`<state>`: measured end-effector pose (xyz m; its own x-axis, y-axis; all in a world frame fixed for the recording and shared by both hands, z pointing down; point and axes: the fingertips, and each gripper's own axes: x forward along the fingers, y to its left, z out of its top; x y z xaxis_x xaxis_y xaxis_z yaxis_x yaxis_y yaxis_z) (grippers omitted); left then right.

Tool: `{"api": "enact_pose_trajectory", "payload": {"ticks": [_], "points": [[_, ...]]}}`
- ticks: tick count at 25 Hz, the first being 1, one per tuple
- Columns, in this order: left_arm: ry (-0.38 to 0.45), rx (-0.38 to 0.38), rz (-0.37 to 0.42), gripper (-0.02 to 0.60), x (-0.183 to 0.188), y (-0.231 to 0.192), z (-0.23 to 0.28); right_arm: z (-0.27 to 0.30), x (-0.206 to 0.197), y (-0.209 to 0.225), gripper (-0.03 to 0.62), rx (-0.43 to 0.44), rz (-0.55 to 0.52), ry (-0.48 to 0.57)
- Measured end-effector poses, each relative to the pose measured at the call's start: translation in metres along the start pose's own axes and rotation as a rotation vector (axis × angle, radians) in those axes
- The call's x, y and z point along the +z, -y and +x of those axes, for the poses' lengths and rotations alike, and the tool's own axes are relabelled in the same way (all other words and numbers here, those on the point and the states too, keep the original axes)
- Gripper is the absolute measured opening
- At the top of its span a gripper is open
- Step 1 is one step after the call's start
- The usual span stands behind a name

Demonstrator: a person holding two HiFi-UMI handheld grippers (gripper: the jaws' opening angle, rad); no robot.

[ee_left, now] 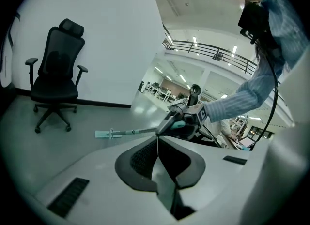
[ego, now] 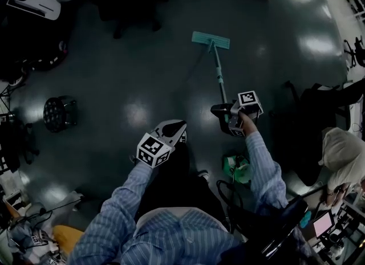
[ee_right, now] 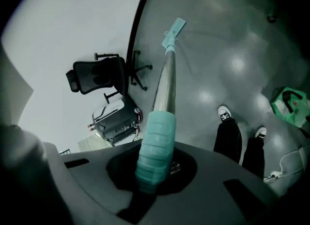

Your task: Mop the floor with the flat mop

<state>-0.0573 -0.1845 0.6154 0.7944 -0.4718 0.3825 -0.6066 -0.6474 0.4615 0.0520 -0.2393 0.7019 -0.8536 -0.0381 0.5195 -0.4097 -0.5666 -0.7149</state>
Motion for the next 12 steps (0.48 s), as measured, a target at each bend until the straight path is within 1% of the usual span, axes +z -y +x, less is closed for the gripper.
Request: {"api": "enact_pose_trajectory", "payload": {"ticks": [4,6,10,12], "points": [[-0.014,-0.007,-0.007,0.006,0.0,-0.016,0.009,-0.004,0.055,-0.025,0.011,0.039,0.033,0.053],[-0.021,-0.008,-0.011,0.006,-0.001,-0.021,0.014,-0.006,0.08,-0.032,0.011,0.023,0.029,0.067],[-0.02,-0.006,-0.021,0.006,0.002,-0.035,0.023,-0.006,0.131,-0.047,0.011,-0.035,0.002,0.085],[-0.02,0.001,-0.03,0.006,0.001,-0.044,0.025,-0.002,0.156,-0.058,0.01,-0.047,-0.004,0.1]]}}
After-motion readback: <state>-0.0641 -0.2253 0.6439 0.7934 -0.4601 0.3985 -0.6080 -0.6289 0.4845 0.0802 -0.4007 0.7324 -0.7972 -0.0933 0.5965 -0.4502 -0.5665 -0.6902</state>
